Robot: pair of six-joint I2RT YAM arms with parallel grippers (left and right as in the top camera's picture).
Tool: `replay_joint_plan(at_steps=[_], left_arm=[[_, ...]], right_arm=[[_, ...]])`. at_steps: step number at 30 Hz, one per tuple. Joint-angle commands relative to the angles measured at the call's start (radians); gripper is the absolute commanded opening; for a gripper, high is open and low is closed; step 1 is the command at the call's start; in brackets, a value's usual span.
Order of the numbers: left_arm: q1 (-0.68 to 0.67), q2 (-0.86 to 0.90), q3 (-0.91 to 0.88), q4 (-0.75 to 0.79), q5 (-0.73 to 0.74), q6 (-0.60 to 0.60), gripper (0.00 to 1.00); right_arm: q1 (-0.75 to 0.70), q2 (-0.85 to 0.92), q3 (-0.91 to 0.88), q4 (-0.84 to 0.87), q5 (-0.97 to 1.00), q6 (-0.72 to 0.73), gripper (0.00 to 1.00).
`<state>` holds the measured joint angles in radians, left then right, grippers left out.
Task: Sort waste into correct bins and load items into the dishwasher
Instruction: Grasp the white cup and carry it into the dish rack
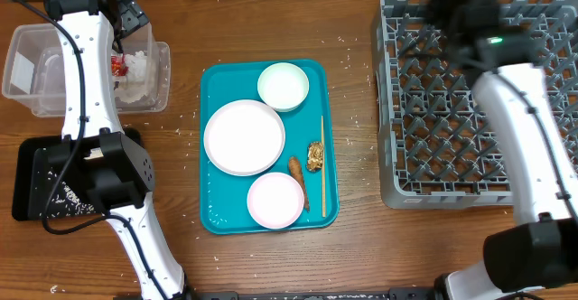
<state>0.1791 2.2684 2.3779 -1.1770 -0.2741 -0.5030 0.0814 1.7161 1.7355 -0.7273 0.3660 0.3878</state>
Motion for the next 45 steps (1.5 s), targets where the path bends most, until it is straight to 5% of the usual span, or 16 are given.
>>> replay_joint_plan(at_steps=[1, 24, 31, 37, 45], left_arm=[[0.003, -0.017, 0.013, 0.003, -0.014, -0.01, 1.0], [0.003, -0.017, 0.013, 0.002, -0.014, -0.01, 1.0], [0.003, -0.017, 0.013, 0.003, -0.014, -0.01, 1.0], [0.003, -0.017, 0.013, 0.003, -0.014, -0.01, 1.0], [0.003, -0.017, 0.013, 0.003, -0.014, -0.01, 1.0]], right_arm=[[-0.122, 0.0, 0.019, -0.017, -0.007, -0.001, 0.58], [-0.487, 0.155, 0.017, -0.148, -0.065, 0.009, 0.6], [-0.483, 0.155, 0.017, -0.178, -0.071, 0.006, 0.82], [-0.477, 0.152, 0.025, -0.235, -0.119, 0.006, 0.88], [-0.337, 0.069, 0.028, -0.261, -0.51, -0.117, 1.0]])
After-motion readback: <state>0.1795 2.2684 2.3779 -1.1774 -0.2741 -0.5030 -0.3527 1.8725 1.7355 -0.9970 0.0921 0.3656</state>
